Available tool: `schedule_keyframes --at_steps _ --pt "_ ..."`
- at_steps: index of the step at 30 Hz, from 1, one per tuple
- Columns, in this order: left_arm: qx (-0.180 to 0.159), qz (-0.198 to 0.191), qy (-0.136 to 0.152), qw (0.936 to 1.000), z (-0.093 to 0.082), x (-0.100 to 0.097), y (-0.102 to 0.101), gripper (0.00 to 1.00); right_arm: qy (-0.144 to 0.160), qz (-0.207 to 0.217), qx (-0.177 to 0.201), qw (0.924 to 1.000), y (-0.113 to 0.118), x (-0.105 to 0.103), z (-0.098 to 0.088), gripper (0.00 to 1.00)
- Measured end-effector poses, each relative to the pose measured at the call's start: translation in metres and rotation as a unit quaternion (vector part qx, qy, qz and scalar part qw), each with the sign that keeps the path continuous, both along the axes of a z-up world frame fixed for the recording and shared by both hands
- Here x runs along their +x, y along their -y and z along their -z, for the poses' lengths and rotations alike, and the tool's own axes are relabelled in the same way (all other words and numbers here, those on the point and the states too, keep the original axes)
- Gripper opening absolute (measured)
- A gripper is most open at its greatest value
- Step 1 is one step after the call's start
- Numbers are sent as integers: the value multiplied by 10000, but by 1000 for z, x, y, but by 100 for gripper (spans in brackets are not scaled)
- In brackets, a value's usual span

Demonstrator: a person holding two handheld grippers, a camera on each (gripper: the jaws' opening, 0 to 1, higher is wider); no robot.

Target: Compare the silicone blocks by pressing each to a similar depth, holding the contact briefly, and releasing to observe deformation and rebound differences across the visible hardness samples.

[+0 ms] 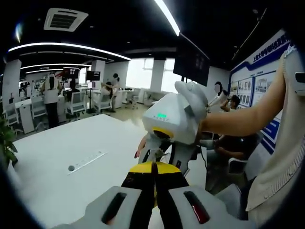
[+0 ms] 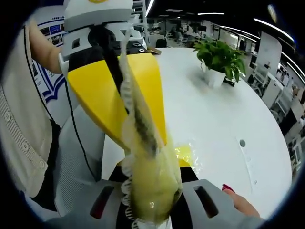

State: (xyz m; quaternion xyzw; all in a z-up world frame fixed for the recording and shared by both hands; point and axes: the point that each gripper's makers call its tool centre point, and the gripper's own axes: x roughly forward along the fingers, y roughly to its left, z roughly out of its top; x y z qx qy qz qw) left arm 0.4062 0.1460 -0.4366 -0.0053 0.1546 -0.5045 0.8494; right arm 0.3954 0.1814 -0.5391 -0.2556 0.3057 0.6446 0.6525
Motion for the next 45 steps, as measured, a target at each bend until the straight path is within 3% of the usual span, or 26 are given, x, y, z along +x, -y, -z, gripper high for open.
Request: schedule_keyframes --at_steps 26,41,45 --pt "61 -3 75 10000 -2 -1 4 0 101 35 26 9999 3 6 -2 14" --pt "53 -18 149 9999 -7 0 7 0 -114 194 204 9995 2 7 -9 16" --pt "44 -32 168 9998 -8 2 5 0 -52 169 231 9996 0 6 -10 17"
